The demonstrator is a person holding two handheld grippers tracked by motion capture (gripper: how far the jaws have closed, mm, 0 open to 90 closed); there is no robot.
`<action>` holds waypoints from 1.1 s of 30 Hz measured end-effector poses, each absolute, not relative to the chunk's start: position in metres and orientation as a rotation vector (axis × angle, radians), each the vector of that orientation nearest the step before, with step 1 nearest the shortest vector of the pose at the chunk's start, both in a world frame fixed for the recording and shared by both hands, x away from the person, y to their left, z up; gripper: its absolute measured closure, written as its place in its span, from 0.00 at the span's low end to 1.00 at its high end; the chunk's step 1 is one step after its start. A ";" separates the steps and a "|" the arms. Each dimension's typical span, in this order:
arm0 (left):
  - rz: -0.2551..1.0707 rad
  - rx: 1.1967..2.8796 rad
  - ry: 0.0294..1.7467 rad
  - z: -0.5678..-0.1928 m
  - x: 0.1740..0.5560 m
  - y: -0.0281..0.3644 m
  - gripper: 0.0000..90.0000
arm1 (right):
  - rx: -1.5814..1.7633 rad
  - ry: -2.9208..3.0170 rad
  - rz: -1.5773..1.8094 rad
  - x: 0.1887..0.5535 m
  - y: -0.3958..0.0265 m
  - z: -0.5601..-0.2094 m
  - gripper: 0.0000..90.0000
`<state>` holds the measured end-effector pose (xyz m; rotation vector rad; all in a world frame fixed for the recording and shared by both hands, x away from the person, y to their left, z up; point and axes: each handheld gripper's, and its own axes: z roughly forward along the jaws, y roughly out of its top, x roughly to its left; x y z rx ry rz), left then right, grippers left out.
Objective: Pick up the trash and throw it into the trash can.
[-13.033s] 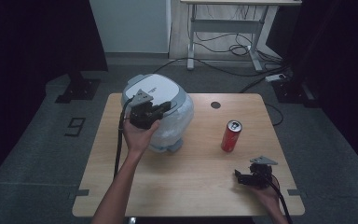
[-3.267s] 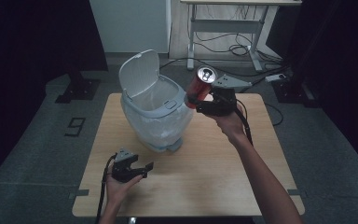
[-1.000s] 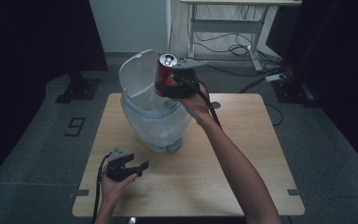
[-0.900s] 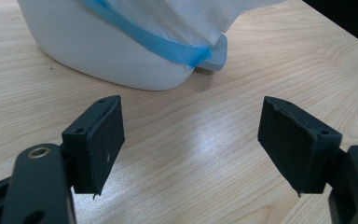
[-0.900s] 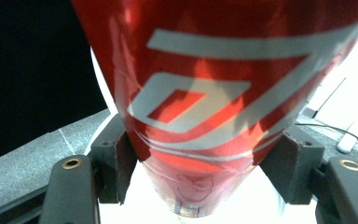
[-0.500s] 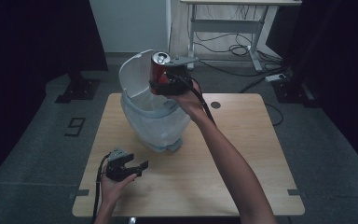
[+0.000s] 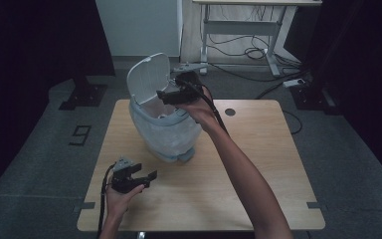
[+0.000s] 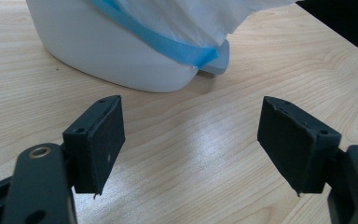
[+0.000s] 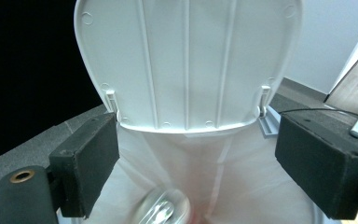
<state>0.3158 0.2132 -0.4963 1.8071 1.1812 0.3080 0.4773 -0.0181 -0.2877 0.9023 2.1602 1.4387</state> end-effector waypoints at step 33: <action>0.300 1.843 1.181 -0.501 0.318 0.201 0.25 | 1.109 1.966 1.380 0.351 -0.229 -0.422 0.23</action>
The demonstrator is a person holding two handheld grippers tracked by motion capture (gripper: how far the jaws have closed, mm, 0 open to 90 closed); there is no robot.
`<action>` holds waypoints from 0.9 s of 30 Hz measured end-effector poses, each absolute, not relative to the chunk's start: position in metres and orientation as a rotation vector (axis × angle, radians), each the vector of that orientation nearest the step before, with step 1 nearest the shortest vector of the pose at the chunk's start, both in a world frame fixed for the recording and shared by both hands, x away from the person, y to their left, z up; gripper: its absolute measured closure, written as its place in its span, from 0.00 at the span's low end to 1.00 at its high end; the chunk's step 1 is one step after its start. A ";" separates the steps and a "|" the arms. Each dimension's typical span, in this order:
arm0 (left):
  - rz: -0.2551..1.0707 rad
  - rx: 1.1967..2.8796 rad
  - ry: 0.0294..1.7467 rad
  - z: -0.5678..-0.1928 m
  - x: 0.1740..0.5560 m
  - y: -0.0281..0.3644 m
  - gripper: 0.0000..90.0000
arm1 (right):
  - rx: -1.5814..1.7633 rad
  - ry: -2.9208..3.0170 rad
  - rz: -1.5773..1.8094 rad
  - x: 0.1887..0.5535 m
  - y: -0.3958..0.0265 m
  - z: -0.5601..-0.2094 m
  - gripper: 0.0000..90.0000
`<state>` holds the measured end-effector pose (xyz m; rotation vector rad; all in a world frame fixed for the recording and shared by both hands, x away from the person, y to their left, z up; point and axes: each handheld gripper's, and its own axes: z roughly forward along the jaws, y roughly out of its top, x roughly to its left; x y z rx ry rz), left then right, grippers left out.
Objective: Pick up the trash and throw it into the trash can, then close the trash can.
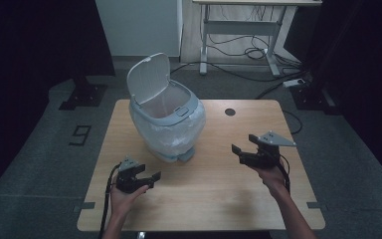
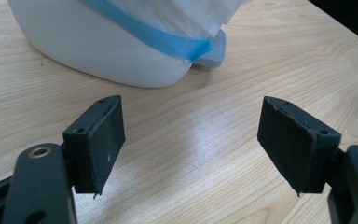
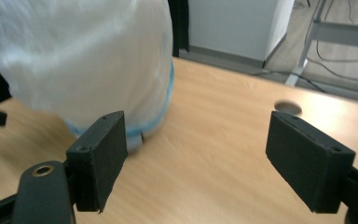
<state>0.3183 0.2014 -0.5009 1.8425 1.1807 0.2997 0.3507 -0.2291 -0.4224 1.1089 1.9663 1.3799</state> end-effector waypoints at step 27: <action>0.334 1.840 1.188 -0.500 0.320 0.202 0.23 | 1.251 2.004 1.247 0.310 -0.268 -0.496 0.25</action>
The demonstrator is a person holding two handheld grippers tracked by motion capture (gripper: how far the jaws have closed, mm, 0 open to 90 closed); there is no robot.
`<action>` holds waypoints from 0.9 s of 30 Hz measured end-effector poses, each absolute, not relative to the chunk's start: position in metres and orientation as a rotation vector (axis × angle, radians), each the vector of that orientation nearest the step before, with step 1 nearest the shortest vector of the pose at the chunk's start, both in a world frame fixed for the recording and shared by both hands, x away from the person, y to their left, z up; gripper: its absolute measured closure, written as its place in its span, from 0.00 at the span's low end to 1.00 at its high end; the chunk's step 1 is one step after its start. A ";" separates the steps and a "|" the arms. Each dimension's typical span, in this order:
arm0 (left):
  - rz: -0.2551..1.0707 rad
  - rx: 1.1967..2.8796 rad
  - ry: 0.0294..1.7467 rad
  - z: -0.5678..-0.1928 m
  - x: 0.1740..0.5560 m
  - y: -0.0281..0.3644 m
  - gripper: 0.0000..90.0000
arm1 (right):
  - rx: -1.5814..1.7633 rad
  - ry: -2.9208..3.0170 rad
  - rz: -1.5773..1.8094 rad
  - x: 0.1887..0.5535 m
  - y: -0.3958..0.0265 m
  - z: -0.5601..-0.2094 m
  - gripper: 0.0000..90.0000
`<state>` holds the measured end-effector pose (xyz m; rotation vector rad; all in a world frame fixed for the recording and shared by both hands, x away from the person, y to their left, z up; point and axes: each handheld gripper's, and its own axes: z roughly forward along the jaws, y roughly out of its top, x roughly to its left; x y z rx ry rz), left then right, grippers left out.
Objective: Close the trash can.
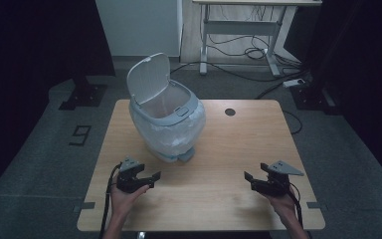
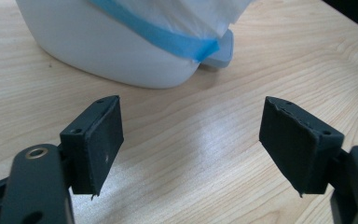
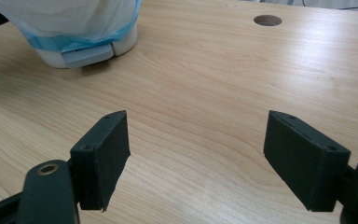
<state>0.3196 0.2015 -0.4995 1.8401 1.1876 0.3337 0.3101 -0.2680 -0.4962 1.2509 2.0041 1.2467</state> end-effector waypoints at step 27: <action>0.405 1.723 1.012 -0.388 0.340 0.207 0.20 | 1.355 1.957 1.243 0.309 -0.293 -0.504 0.25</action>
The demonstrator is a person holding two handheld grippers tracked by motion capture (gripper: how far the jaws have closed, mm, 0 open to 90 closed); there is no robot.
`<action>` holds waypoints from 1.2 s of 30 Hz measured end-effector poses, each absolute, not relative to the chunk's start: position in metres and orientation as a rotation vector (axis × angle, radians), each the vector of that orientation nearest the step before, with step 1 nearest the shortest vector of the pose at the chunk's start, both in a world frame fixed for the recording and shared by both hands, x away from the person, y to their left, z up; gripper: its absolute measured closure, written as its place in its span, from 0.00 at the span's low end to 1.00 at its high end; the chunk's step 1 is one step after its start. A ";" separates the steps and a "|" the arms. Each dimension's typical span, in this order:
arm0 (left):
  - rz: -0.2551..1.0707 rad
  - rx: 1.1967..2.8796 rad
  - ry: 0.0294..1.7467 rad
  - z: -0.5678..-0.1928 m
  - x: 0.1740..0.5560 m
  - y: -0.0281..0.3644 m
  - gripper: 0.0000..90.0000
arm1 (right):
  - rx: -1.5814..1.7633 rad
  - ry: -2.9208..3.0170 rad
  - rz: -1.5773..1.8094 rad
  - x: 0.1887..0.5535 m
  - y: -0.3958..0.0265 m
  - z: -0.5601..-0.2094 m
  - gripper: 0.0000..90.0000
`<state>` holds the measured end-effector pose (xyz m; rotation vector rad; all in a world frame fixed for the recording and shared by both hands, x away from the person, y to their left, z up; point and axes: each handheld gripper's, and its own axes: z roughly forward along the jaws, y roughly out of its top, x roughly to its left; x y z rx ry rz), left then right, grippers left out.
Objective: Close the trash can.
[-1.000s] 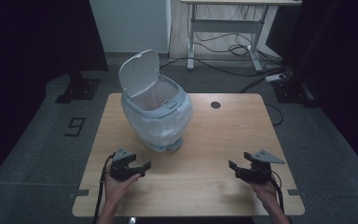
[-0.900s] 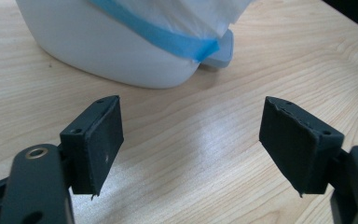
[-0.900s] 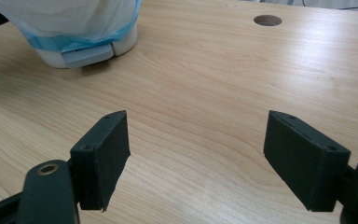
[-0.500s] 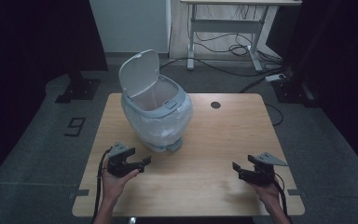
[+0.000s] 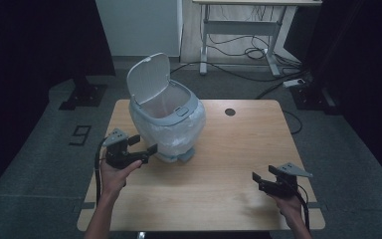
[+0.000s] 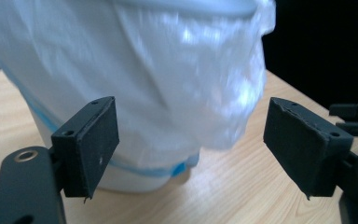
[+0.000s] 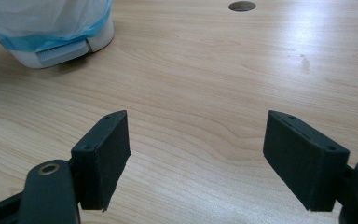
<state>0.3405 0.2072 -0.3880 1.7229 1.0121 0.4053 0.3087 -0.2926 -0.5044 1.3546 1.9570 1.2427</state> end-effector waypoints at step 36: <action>0.514 1.669 1.082 -0.331 0.409 0.232 0.19 | 1.374 1.995 1.215 0.313 -0.293 -0.515 0.26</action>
